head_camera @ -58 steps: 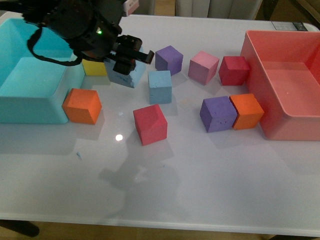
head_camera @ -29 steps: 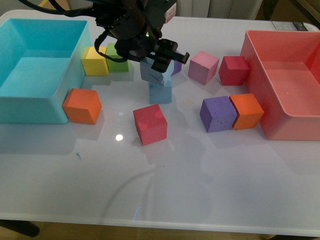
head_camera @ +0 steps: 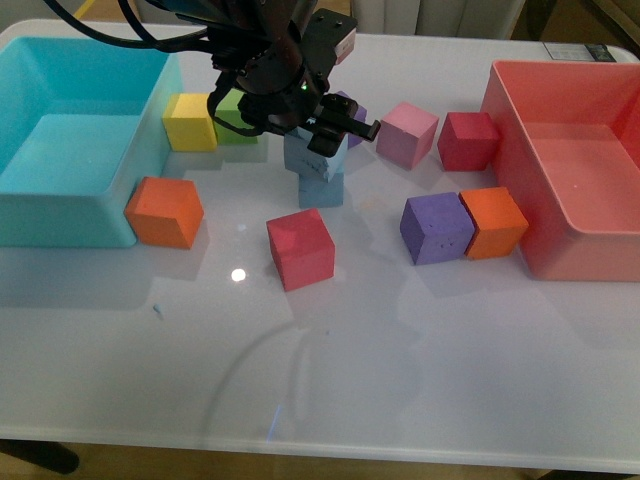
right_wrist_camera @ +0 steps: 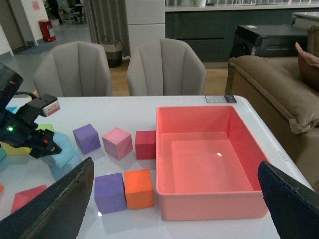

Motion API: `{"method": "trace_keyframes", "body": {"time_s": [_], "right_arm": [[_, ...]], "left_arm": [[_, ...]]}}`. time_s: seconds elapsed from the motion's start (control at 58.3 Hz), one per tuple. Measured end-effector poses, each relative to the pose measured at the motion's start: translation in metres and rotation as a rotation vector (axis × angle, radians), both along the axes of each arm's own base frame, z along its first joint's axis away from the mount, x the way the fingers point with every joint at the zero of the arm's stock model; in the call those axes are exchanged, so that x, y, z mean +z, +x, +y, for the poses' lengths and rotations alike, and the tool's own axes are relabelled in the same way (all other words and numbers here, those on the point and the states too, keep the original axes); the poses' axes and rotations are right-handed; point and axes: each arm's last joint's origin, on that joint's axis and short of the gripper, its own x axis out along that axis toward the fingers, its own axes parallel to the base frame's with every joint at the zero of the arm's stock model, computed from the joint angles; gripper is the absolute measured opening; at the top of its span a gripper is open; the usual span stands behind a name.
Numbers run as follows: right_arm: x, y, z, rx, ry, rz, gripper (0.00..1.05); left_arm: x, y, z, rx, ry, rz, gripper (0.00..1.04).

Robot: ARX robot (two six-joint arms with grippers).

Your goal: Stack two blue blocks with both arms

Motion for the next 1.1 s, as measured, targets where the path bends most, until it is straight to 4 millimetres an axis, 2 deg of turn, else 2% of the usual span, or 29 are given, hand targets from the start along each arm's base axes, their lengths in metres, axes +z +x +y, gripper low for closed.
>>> {"method": "trace_keyframes", "body": {"time_s": [0.137,0.514,0.84,1.097], "right_arm": [[0.0,0.0,0.0,0.0,0.0,0.0,0.96],[0.0,0.0,0.0,0.0,0.0,0.0,0.96],[0.0,0.0,0.0,0.0,0.0,0.0,0.96],[0.0,0.0,0.0,0.0,0.0,0.0,0.96]], "left_arm": [[0.0,0.001,-0.001,0.0,0.0,0.002,0.4],[0.0,0.001,-0.001,-0.012,-0.013,0.014,0.97],[0.004,-0.008,0.007,0.012,-0.036,0.022,0.96],[0.042,-0.023,0.026,0.07,-0.091,-0.033,0.96]]}}
